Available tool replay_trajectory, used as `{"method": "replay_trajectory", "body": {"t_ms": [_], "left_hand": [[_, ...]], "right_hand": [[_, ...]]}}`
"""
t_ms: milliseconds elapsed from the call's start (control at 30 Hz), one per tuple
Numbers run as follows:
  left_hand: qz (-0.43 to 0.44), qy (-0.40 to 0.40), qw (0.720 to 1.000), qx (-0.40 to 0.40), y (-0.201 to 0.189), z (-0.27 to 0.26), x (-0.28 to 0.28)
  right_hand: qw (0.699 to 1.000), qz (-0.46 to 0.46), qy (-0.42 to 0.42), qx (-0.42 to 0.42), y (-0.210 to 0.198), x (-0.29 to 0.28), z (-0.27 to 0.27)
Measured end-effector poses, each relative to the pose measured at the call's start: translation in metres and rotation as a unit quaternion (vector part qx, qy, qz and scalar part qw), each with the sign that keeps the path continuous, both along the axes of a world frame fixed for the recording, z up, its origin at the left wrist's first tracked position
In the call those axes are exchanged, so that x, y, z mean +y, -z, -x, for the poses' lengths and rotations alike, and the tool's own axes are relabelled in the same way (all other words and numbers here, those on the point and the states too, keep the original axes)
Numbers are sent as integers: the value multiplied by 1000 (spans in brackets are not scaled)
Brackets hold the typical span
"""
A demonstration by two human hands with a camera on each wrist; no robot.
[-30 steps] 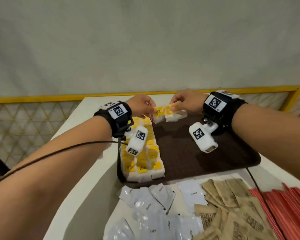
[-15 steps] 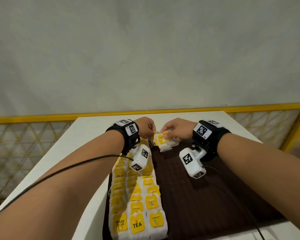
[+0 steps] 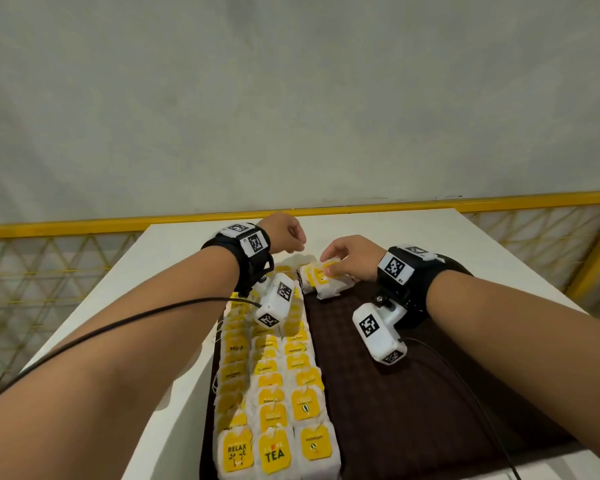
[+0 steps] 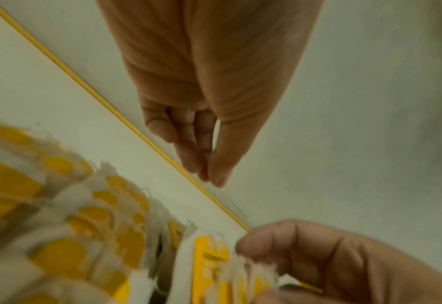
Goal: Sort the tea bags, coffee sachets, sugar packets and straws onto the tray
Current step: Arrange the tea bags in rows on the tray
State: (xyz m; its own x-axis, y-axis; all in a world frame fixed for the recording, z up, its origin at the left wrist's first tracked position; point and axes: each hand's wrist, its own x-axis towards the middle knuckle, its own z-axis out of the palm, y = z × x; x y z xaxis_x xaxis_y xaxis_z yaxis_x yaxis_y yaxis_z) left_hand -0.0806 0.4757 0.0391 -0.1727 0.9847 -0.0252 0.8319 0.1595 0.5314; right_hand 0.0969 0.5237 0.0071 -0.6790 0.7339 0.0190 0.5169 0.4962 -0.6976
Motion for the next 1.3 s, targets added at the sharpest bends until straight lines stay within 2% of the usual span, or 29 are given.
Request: {"method": "replay_trajectory", "body": {"t_ms": [167,300,500,733,833,900,967,1067,1167,1233,1300], "left_hand": [[96,71,991,56,-6,-6,-11],[103,61,988,98,1,-14,-12],[102,45,982,153,4,-20,-5],[86,13,988,128,8,-11,-3],[29,-18,996,84,4,-5,-7],[38,-13,997,67,0,-4,-10],[69,2,994,81,0,-7,-13],[78,15,988,133,-2,-12,-16],[86,26,987,132,-7,-16,-19],[116,40,983,138,-5,-22,-21],[152,48,971,177,-1,-31,-23]], "right_hand": [[996,84,27,-11,5,-1,-10],[994,108,32,10,2,-3,-15],[998,64,8,-2,8,-5,-13],[998,59,-9,3,7,-8,3],[998,64,7,14,8,-8,4],[998,57,16,14,8,-8,3],[999,45,28,-6,6,-6,0],[994,98,32,-31,2,-3,-8],[992,108,3,-67,-3,-2,-22],[993,100,-10,-65,-4,-2,-30],[993,104,-17,-49,-4,-2,-35]]}}
